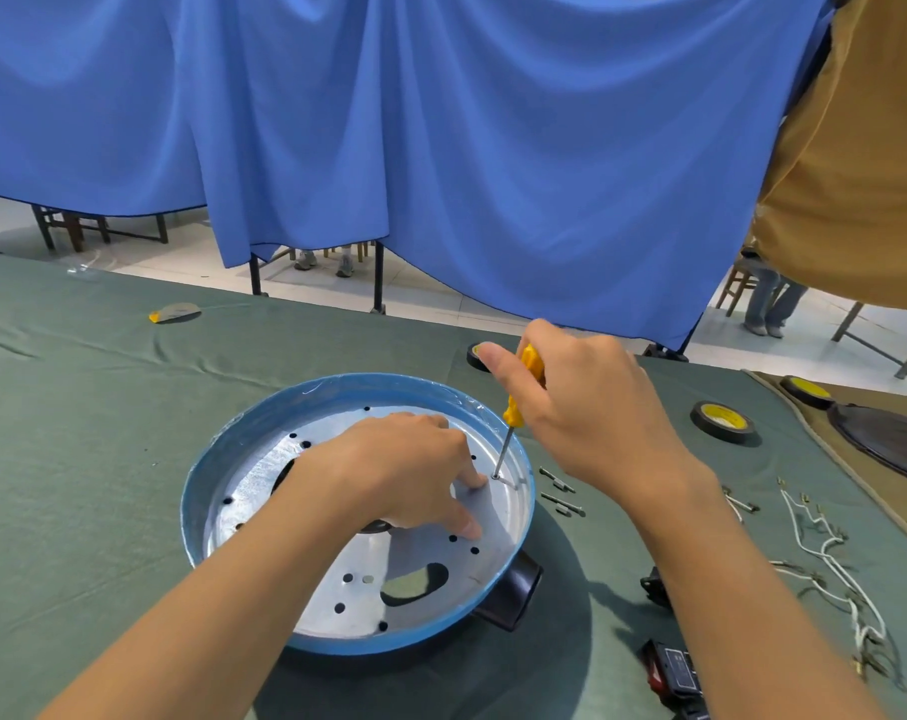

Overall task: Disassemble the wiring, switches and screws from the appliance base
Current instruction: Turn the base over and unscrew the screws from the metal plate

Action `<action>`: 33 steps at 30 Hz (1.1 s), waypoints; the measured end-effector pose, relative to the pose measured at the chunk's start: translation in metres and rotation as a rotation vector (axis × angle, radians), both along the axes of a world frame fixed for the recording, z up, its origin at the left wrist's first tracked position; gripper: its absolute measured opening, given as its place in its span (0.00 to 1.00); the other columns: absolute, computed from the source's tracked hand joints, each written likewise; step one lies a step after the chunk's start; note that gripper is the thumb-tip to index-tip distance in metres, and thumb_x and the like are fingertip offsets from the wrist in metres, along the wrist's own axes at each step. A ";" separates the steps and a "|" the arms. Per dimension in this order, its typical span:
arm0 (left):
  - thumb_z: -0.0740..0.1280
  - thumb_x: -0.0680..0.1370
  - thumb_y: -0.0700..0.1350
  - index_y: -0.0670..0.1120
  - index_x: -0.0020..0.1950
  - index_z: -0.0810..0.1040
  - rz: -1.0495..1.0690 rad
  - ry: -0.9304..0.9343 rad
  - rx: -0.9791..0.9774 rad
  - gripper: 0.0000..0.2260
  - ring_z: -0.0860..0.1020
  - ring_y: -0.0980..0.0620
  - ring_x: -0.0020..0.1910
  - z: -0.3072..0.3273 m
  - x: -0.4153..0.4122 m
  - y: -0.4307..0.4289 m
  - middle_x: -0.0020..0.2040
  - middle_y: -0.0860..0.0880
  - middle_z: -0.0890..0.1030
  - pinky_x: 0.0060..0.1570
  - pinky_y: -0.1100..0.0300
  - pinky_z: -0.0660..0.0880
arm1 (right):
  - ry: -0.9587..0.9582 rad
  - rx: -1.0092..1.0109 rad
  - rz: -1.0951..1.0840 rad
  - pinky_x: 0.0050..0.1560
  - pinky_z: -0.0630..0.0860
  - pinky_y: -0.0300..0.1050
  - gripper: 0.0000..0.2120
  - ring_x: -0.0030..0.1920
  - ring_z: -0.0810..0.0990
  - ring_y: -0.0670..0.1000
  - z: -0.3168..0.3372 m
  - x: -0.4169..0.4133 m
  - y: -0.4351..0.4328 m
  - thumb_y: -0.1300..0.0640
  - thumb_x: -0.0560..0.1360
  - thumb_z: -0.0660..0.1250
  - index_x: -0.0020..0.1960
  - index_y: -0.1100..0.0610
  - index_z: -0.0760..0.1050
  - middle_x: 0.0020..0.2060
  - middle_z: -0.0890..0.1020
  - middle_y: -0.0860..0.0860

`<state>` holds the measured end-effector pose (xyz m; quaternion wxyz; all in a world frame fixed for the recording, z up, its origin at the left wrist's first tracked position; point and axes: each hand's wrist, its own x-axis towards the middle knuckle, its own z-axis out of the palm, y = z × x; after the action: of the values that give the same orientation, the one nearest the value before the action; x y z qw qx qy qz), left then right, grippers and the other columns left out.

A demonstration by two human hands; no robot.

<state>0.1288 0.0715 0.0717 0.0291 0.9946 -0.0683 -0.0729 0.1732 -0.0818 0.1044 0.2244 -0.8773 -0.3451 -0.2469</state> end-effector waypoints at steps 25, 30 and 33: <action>0.67 0.73 0.65 0.63 0.70 0.71 -0.014 0.008 0.012 0.25 0.66 0.52 0.50 0.003 0.001 -0.002 0.49 0.55 0.66 0.49 0.57 0.67 | 0.276 -0.246 0.110 0.32 0.65 0.45 0.05 0.34 0.72 0.49 0.019 0.001 -0.017 0.51 0.81 0.58 0.47 0.51 0.66 0.34 0.74 0.47; 0.65 0.74 0.66 0.64 0.70 0.69 -0.017 0.020 0.038 0.26 0.67 0.52 0.51 0.003 0.001 -0.001 0.49 0.56 0.66 0.50 0.56 0.69 | 0.183 -0.116 -0.090 0.35 0.69 0.49 0.20 0.37 0.74 0.54 0.013 0.011 -0.008 0.39 0.79 0.59 0.39 0.54 0.69 0.32 0.75 0.51; 0.65 0.74 0.67 0.65 0.70 0.68 -0.013 0.026 0.059 0.26 0.67 0.51 0.51 0.002 0.001 -0.001 0.48 0.55 0.65 0.49 0.55 0.69 | 0.270 -0.320 -0.162 0.30 0.61 0.45 0.22 0.33 0.70 0.54 0.035 0.016 -0.006 0.41 0.77 0.63 0.32 0.55 0.68 0.27 0.71 0.52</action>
<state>0.1299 0.0704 0.0734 0.0003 0.9935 -0.0724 -0.0879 0.1895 -0.0880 0.1399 0.1060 -0.9517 -0.2748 -0.0864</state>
